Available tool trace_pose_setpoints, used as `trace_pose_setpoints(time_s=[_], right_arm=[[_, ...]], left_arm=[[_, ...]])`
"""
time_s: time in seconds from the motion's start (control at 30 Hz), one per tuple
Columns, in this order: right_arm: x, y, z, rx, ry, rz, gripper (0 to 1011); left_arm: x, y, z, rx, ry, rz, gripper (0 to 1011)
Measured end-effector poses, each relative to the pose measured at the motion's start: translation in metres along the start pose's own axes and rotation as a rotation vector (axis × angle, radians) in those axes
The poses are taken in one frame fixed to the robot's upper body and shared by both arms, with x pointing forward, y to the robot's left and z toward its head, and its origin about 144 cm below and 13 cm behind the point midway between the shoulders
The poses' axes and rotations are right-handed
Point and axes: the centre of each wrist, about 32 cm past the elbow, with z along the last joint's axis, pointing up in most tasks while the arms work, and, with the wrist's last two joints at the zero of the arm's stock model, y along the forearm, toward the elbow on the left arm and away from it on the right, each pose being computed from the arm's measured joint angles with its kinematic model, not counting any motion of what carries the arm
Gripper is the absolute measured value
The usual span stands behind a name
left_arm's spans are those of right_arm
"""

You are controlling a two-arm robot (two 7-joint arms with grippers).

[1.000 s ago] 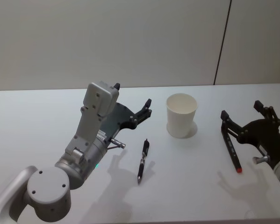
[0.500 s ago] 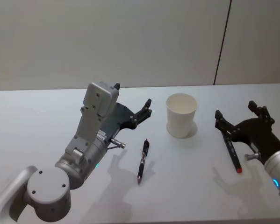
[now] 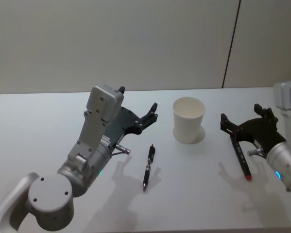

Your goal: Place the pen into the pen holder.

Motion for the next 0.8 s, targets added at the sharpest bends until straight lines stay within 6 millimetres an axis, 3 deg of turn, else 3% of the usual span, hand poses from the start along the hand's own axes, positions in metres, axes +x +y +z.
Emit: trace_pose_setpoints(time_s=[0.8], right_arm=[[0.022,0.055,0.015,-0.304,0.021,-0.019,1001]], left_arm=[[0.0,0.0,0.0,0.0,0.0,0.0,1004]])
